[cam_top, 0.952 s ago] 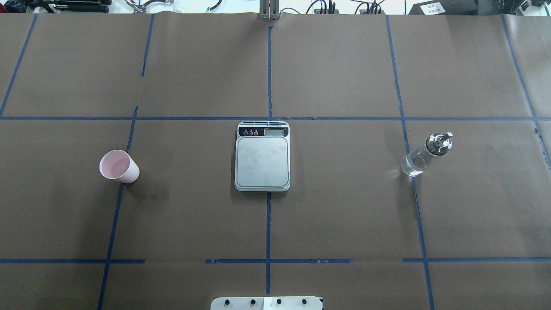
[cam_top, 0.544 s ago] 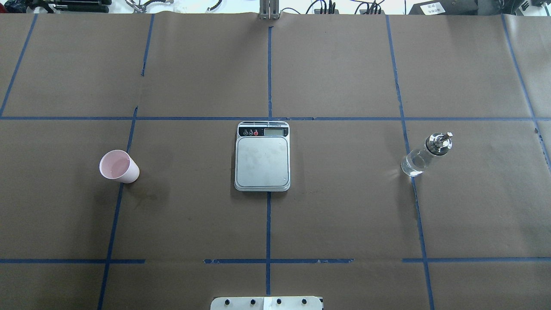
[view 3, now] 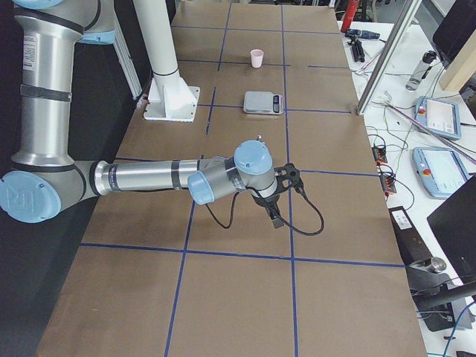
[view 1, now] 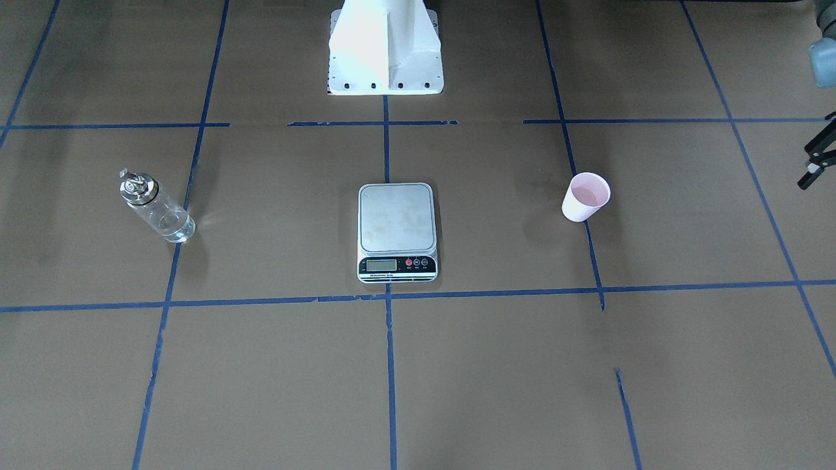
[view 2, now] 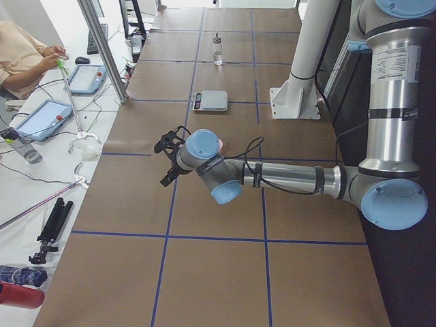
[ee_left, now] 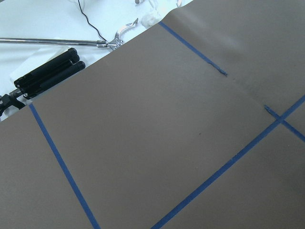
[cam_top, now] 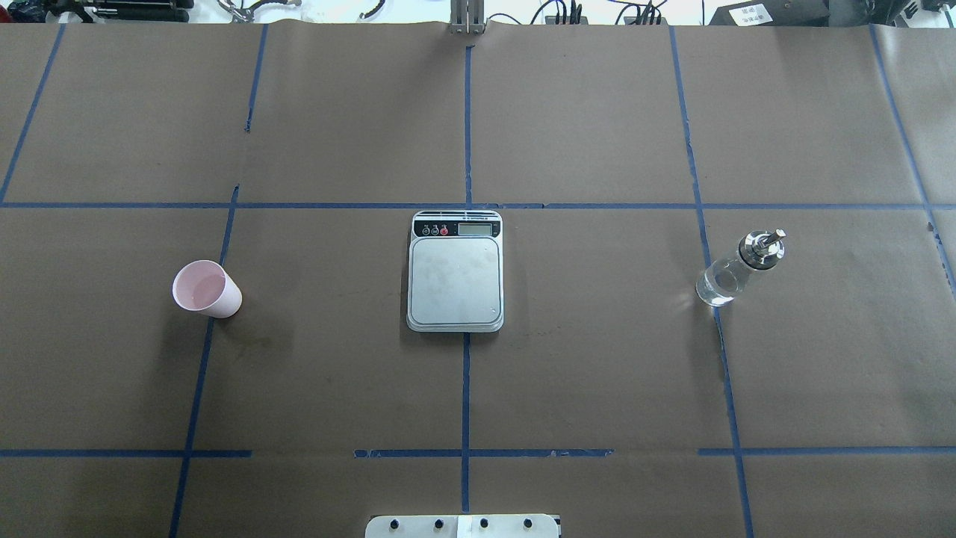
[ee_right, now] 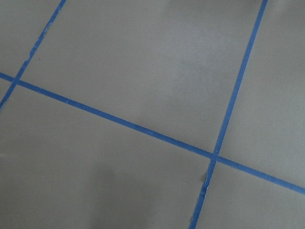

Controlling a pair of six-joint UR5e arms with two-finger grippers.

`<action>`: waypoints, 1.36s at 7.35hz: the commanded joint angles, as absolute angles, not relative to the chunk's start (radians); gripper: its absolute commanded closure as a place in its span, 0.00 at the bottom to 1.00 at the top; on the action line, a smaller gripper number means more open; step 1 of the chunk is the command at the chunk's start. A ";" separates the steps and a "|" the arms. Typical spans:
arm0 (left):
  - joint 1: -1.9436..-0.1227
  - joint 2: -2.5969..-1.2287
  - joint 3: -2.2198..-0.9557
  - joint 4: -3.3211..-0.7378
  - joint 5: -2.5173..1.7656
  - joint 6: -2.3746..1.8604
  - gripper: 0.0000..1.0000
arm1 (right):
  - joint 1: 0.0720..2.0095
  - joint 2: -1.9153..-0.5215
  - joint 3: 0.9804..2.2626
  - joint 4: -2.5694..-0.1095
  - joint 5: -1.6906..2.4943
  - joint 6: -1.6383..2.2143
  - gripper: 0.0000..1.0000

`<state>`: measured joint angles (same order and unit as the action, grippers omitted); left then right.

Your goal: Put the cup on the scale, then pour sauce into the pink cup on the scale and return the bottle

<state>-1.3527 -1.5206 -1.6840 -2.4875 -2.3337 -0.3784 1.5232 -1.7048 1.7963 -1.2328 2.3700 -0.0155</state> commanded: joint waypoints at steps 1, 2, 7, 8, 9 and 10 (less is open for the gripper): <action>-1.176 -1.505 -1.781 -2.482 -2.167 -0.698 0.11 | 1.523 -1.707 1.796 -1.233 2.370 -0.015 0.00; -1.093 -1.505 -1.802 -2.480 -2.104 -0.774 0.14 | 1.523 -1.709 1.796 -1.232 2.370 -0.015 0.00; -0.841 -1.514 -1.963 -2.128 -1.902 -0.822 0.26 | 1.523 -1.712 1.796 -1.233 2.370 -0.014 0.00; -0.835 -1.516 -1.992 -2.073 -1.902 -0.834 0.26 | 1.523 -1.712 1.793 -1.233 2.370 -0.015 0.00; -0.825 -1.517 -1.993 -2.074 -1.898 -0.939 0.26 | 1.523 -1.712 1.795 -1.233 2.370 -0.014 0.00; -0.813 -1.525 -1.994 -2.083 -1.850 -1.133 0.39 | 1.523 -1.713 1.795 -1.233 2.370 -0.014 0.00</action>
<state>-0.8292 -1.5178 -1.9856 -2.0914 -1.8899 -0.9476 1.5232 -1.7124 1.7947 -1.2333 2.3700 -0.0142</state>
